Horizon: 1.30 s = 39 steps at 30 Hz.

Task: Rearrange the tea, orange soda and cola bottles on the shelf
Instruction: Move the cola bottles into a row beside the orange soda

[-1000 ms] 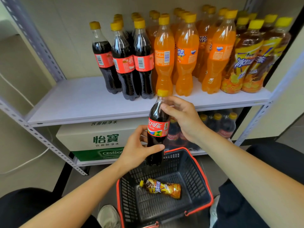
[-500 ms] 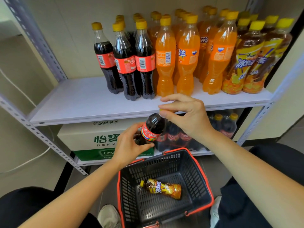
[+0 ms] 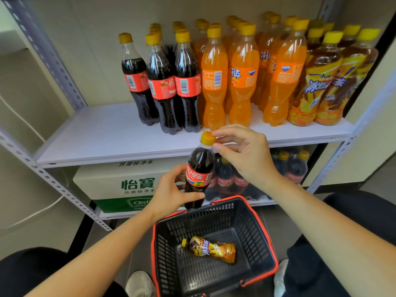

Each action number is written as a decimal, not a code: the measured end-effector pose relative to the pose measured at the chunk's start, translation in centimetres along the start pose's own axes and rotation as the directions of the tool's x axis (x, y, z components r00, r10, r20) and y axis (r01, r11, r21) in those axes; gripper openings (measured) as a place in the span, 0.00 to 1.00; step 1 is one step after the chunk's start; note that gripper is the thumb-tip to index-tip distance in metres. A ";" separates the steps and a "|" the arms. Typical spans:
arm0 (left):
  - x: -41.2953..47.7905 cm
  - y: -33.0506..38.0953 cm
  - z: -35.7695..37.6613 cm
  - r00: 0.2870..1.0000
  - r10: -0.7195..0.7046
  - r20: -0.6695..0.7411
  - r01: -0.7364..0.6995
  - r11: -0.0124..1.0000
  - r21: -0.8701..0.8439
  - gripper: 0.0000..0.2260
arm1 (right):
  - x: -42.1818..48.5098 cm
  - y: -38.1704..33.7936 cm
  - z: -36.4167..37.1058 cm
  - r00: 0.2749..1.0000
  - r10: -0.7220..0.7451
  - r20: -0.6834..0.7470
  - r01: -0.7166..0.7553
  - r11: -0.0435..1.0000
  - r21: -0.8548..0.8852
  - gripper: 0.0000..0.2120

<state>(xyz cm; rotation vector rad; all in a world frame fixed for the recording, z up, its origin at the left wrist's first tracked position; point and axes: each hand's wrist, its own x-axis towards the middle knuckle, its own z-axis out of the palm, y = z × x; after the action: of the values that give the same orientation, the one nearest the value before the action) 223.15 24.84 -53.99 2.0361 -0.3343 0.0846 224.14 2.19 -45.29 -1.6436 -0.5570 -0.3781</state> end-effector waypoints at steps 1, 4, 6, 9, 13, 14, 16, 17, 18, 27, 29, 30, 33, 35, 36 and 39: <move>0.0 0.2 0.1 1.000 -0.011 0.018 0.011 1.000 -0.020 0.32 | 0.0 0.0 0.0 1.000 0.011 -0.016 -0.011 1.000 -0.009 0.14; -0.1 0.9 0.2 0.998 -0.034 0.050 0.038 0.996 -0.078 0.32 | 0.0 -0.1 -0.1 0.998 0.060 -0.029 -0.061 0.997 -0.046 0.14; -0.1 1.5 0.2 0.998 -0.037 0.050 0.043 0.993 -0.107 0.32 | -0.1 0.1 0.0 0.994 0.107 0.011 -0.106 0.992 -0.063 0.17; -0.2 2.4 0.1 0.999 -0.037 0.017 0.038 0.992 -0.122 0.33 | -0.3 0.4 0.4 0.980 0.187 0.065 -0.176 0.973 -0.148 0.21; -0.3 3.1 0.0 0.999 -0.040 -0.037 0.035 0.990 -0.135 0.32 | -0.6 0.8 1.3 0.966 0.235 0.110 -0.208 0.955 -0.213 0.25; -0.4 3.3 0.0 0.998 -0.043 -0.048 0.035 0.989 -0.143 0.32 | -0.7 0.9 1.6 0.964 0.238 0.122 -0.208 0.953 -0.219 0.27; -0.5 3.5 0.0 0.997 -0.055 -0.058 0.044 0.984 -0.170 0.32 | -0.8 1.0 2.1 0.961 0.245 0.127 -0.219 0.958 -0.187 0.28; -0.5 3.6 -0.1 0.996 -0.064 -0.060 0.052 0.980 -0.190 0.32 | -0.7 1.0 2.2 0.960 0.249 0.125 -0.230 0.962 -0.146 0.28; -0.6 3.7 -0.2 0.995 -0.076 -0.063 0.061 0.975 -0.213 0.31 | -0.6 1.1 2.2 0.959 0.254 0.124 -0.244 0.965 -0.093 0.28; -0.2 4.4 -2.4 0.989 -0.124 -0.079 0.070 0.868 -0.492 0.23 | -0.9 1.4 2.8 0.920 0.350 0.178 -0.360 0.932 0.031 0.15; 0.0 4.7 -3.1 0.985 -0.120 -0.122 0.040 0.853 -0.521 0.24 | -1.3 1.5 3.2 0.894 0.386 0.228 -0.404 0.914 0.035 0.13; 0.1 4.7 -3.4 0.982 -0.124 -0.142 0.030 0.847 -0.532 0.24 | -1.4 1.6 3.4 0.882 0.403 0.242 -0.427 0.903 0.050 0.12; 0.4 4.8 -4.4 0.967 -0.158 -0.202 0.017 0.826 -0.564 0.19 | -1.7 1.5 3.9 0.845 0.456 0.280 -0.510 0.844 0.163 0.12; 0.5 4.7 -4.9 0.956 -0.185 -0.229 0.014 0.806 -0.591 0.19 | -1.8 1.3 4.3 0.812 0.505 0.293 -0.576 0.773 0.265 0.13; 0.6 4.7 -5.2 0.950 -0.200 -0.240 0.017 0.800 -0.600 0.20 | -1.9 1.3 4.5 0.792 0.533 0.297 -0.608 0.731 0.310 0.13; 0.8 4.6 -5.8 0.933 -0.242 -0.267 0.023 0.779 -0.627 0.21 | -2.1 1.0 5.1 0.706 0.614 0.353 -0.708 0.588 0.393 0.16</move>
<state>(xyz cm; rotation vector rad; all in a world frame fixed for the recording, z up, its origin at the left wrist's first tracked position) 223.14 27.74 -47.15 1.3477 0.0141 0.2025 222.63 6.86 -47.97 -1.2473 -0.1029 0.4671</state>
